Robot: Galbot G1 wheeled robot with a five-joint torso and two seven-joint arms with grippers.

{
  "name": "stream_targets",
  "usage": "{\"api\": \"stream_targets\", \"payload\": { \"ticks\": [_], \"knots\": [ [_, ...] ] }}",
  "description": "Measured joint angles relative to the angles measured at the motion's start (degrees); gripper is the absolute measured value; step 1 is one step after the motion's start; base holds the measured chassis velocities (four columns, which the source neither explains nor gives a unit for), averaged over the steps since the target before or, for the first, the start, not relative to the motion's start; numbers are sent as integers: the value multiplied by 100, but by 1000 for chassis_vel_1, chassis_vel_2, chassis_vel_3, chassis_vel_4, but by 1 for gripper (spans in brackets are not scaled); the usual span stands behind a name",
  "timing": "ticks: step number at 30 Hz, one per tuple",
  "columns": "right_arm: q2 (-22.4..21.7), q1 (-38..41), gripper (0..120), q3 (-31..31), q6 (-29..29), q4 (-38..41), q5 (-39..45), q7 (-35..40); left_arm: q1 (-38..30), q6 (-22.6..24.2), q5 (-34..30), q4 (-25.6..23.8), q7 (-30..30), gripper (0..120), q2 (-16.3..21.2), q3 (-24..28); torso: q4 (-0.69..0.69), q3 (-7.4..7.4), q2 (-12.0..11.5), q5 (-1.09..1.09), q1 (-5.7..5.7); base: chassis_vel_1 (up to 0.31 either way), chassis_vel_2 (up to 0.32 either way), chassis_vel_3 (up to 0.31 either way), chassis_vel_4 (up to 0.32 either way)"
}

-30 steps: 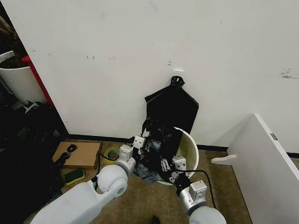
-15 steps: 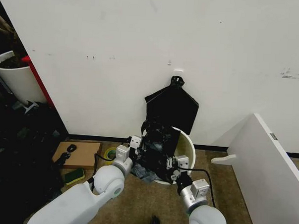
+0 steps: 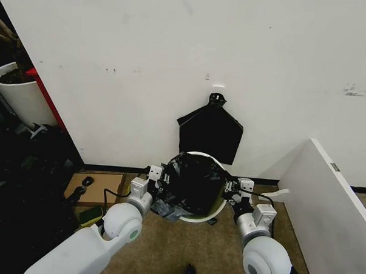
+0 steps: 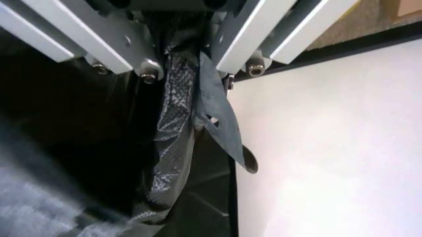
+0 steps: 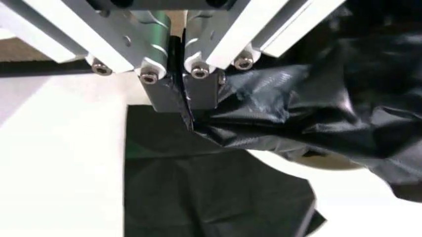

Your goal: Place the garbage bag over the trash bin.

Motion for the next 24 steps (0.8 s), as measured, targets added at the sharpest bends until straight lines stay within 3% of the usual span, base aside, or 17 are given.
{"api": "stream_targets", "payload": {
  "ticks": [11,15,18,22,24],
  "knots": [
    [-31,-192,4,-49,61,146,-416,25,167,73,-179,-115,-12,1,10,-175,0,0,0,0,0,0,0,0,0],
    [-121,-561,25,-53,519,368,-1155,-548,170,164,-387,-121,-77,1,-21,-244,-1,0,0,0,0,0,0,0,0],
    [-159,-699,29,-54,685,443,-1355,-752,173,212,-500,-131,-110,1,-29,-279,-1,0,0,-1,0,0,0,0,0],
    [-298,-1110,50,-67,1358,533,-2445,-1280,186,363,-846,-187,-209,1,-39,-384,-1,0,0,0,0,0,0,0,0],
    [-332,-1170,53,-69,1506,533,-2652,-1390,188,384,-860,-191,-219,1,-38,-396,-1,-1,0,0,0,0,0,0,0]
  ]
}}
